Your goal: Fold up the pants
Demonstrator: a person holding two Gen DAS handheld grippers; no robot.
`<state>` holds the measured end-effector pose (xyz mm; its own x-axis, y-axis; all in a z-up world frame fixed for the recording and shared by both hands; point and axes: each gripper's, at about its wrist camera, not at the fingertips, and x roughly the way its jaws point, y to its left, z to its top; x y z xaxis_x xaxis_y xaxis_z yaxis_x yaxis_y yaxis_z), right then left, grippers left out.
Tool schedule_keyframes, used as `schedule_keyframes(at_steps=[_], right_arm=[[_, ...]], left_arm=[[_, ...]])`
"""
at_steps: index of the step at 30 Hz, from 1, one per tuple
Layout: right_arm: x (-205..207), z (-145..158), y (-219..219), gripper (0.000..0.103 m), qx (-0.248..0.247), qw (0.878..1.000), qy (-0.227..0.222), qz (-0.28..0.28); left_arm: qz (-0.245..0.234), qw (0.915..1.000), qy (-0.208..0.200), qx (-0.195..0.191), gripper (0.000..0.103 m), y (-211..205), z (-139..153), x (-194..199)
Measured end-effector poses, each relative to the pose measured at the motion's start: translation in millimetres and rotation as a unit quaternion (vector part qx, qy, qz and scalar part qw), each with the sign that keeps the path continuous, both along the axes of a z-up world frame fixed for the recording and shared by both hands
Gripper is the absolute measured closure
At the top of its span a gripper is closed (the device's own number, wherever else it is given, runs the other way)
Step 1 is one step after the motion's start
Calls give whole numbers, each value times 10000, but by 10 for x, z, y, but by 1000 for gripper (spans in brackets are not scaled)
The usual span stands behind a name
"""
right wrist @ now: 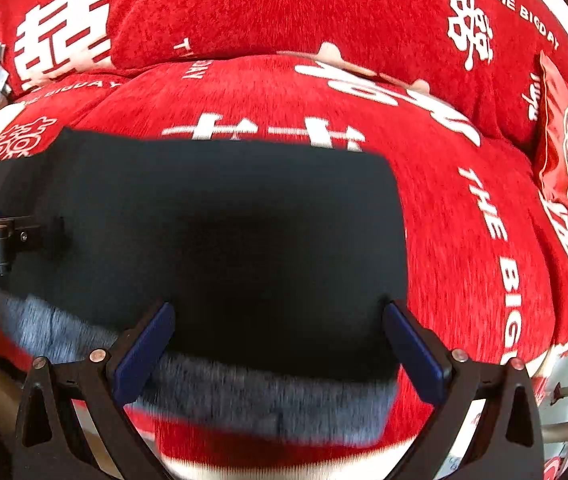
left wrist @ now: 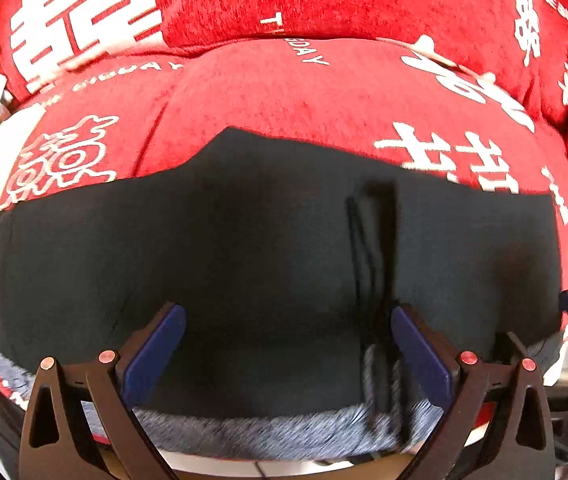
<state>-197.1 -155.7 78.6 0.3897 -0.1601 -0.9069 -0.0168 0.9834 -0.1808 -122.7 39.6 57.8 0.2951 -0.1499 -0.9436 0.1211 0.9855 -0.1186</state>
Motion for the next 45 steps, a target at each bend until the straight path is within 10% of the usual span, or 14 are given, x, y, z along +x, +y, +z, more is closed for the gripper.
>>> schedule_keyframes(at_steps=[12,17,26,32,40,45], right_arm=[[387,369,231,0,391,9982,-365,-264],[716,32,522,0,432,9986,81,-283],[99,46,581,0,333,9972,-216,-640],[88,188,1171,0,255,9972,-605,356],[191,-265,1782,0,-395,9901,-235,1324],[311,-232,1833,0,-476,9877,-205,1474]], left_arm=[[119,9991,-141,378,0,375,-45,-170],[345,9984,136,431,0,665,-254,-179],[1289,9915,-107,162,0,1573,-158,-211],[1876,9816,147,313,0,2164,-413,-99],[1523,9869,-40,538,0,2425,-425,-284],[1927,9809,179,-205,0,2851,-533,-320]])
